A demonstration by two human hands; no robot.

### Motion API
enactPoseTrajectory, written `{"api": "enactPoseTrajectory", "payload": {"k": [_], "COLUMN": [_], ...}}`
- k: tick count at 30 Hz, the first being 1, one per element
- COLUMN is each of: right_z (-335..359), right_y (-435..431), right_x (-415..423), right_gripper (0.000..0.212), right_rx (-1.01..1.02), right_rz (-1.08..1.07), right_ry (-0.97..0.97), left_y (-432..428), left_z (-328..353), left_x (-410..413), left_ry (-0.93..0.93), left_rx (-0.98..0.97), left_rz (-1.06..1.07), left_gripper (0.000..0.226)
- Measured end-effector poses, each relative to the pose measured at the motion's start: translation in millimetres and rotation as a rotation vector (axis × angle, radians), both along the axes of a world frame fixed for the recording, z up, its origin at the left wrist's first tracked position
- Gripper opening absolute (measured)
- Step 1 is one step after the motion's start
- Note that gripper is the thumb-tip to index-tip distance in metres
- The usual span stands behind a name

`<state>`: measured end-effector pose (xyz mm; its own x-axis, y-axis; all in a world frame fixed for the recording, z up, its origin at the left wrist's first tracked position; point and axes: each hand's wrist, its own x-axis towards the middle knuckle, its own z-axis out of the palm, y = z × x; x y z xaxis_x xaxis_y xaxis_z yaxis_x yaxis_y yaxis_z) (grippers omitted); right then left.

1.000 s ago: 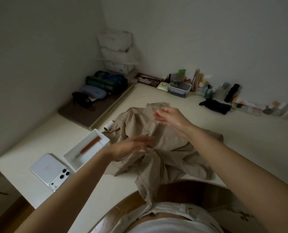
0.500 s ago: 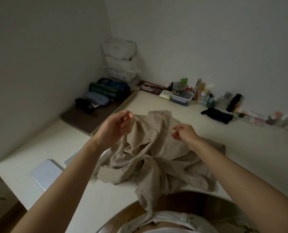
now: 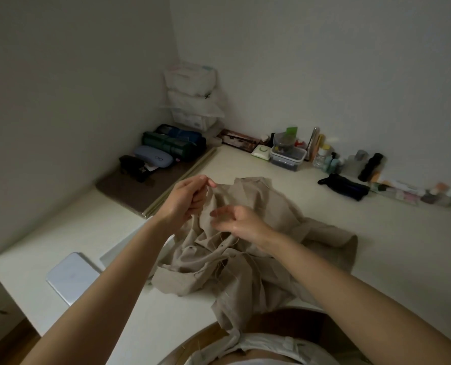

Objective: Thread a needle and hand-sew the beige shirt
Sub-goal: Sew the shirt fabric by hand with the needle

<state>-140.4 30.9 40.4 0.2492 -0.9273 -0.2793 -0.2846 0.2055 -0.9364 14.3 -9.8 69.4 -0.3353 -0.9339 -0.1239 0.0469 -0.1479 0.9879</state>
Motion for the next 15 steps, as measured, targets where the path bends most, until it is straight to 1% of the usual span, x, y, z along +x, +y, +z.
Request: {"api": "enactPoseTrajectory", "payload": {"k": [1, 2, 5, 7, 10, 12, 14, 15], "right_z": [-4, -9, -13, -10, -4, 0, 4, 6], "right_y": [1, 2, 4, 5, 1, -6, -13, -17], "right_x": [4, 8, 15, 12, 1, -6, -11, -13], "right_gripper": [0.035, 0.035, 0.026, 0.024, 0.019, 0.016, 0.018, 0.020], "right_rx": [0.012, 0.022, 0.055, 0.054, -0.007, -0.067, -0.108, -0.123], "right_rz": [0.018, 0.037, 0.108, 0.119, 0.082, 0.009, -0.075, -0.105], "right_ry": [0.022, 0.045, 0.033, 0.008, 0.006, 0.032, 0.020, 0.017], "left_y": [-1, -2, -4, -8, -13, -13, -9, -6], "left_z": [0, -1, -2, -5, -17, -28, -40, -44], "left_x": [0, 1, 1, 5, 15, 19, 18, 17], "left_ry": [0.000, 0.003, 0.003, -0.004, -0.037, -0.138, -0.207, -0.206], "left_rx": [-0.005, -0.008, -0.010, -0.009, 0.019, 0.042, 0.093, 0.126], "left_rz": [0.007, 0.015, 0.052, 0.091, 0.168, 0.200, 0.197, 0.163], "left_gripper": [0.035, 0.035, 0.035, 0.034, 0.037, 0.039, 0.035, 0.033]}}
